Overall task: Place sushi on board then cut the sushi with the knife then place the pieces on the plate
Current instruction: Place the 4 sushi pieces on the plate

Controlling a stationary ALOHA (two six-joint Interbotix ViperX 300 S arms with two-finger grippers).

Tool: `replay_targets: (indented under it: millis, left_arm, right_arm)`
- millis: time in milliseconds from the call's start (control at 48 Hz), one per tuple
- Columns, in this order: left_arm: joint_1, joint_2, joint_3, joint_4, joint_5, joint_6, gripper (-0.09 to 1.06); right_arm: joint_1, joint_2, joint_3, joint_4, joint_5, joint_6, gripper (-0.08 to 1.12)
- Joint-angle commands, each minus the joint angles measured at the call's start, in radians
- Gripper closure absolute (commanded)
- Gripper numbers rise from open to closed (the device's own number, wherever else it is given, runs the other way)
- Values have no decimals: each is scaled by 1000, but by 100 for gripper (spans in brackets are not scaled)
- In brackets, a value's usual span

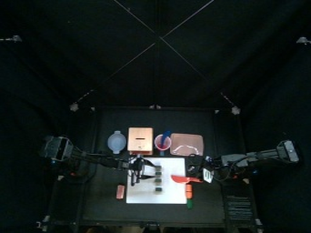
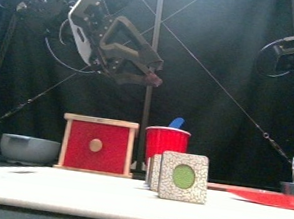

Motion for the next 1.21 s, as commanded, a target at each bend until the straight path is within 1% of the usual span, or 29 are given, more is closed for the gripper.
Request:
replay_targets:
  millis: [21, 146, 271, 333, 458, 521, 667, 792, 917, 1042, 1208]
  left_arm:
    - [5, -18, -9, 2, -14, 2, 7]
    - [11, -20, 0, 0, -15, 2, 7]
    - [29, -20, 18, -6, -18, -2, 7]
    - [32, -20, 28, -8, -31, 2, 7]
    - [44, -20, 54, -9, -52, 0, 7]
    - [52, -20, 67, -9, -57, 0, 7]
    - [67, -17, 95, -21, -57, 0, 7]
    - [80, -14, 118, -31, -57, 0, 7]
    - [81, -21, 133, -34, -54, 2, 7]
    - [86, -43, 158, -34, -48, 2, 7]
    - [87, -80, 187, -37, -46, -2, 7]
  right_arm:
    - [-2, 3, -43, -11, -5, 0, 33]
    - [-2, 11, -77, -61, -41, 0, 33]
    - [-14, 44, -98, -158, -127, 2, 31]
    - [-31, 75, -110, -216, -175, 2, 30]
    - [-86, 147, -130, -288, -252, 2, 27]
    - [-110, 178, -140, -305, -282, 2, 24]
    - [-133, 253, -173, -328, -364, -2, 15]
    - [-133, 330, -207, -345, -411, -9, 13]
    - [-132, 436, -258, -385, -426, -9, 13]
    - [-129, 528, -316, -417, -426, -3, 13]
    - [-129, 620, -387, -423, -431, -3, 13]
